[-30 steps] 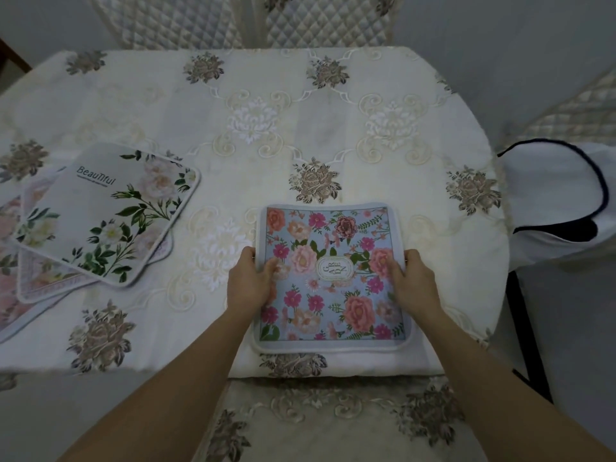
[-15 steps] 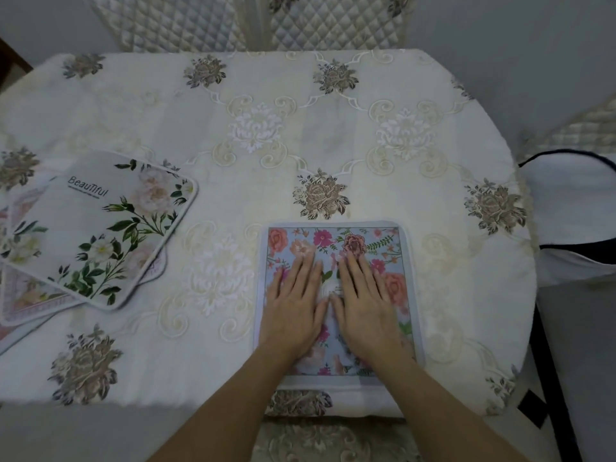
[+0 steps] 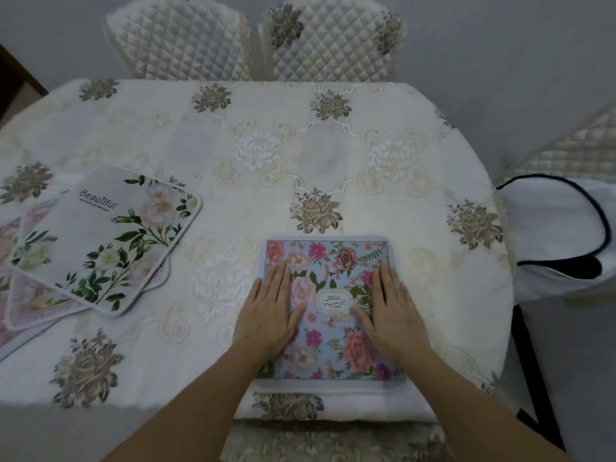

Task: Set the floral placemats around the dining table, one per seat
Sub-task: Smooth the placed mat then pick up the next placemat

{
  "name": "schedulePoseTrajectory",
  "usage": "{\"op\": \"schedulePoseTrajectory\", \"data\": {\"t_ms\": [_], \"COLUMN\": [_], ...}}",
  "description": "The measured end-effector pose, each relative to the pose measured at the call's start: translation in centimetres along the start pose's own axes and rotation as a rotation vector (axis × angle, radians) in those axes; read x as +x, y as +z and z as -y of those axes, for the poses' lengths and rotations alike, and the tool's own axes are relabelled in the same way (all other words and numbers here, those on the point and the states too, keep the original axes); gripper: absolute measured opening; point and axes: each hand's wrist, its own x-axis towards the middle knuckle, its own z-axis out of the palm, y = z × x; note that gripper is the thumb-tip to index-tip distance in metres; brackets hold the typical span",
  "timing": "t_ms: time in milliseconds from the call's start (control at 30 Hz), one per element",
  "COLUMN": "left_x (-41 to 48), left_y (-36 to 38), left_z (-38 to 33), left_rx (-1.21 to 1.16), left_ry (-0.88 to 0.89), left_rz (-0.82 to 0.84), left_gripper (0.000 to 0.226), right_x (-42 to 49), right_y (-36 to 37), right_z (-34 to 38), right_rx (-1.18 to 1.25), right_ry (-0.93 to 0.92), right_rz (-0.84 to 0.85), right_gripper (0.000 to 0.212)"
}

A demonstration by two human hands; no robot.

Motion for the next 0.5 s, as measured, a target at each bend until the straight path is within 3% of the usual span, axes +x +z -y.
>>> {"op": "schedulePoseTrajectory", "data": {"t_ms": [167,500], "left_x": [-1.9,-7.7], "left_y": [-3.1,-8.7], "left_z": [-1.2,-2.0], "left_rx": [-0.037,-0.033], "left_ry": [-0.017,-0.139], "left_rz": [-0.086,-0.282], "left_gripper": [0.072,0.076], "right_x": [-1.1,-4.0], "right_y": [-3.8,-10.7], "right_z": [0.5,4.7], "right_rx": [-0.006,-0.013], "right_ry": [-0.011,-0.23], "right_rz": [-0.126,-0.302], "right_gripper": [0.076,0.059]}}
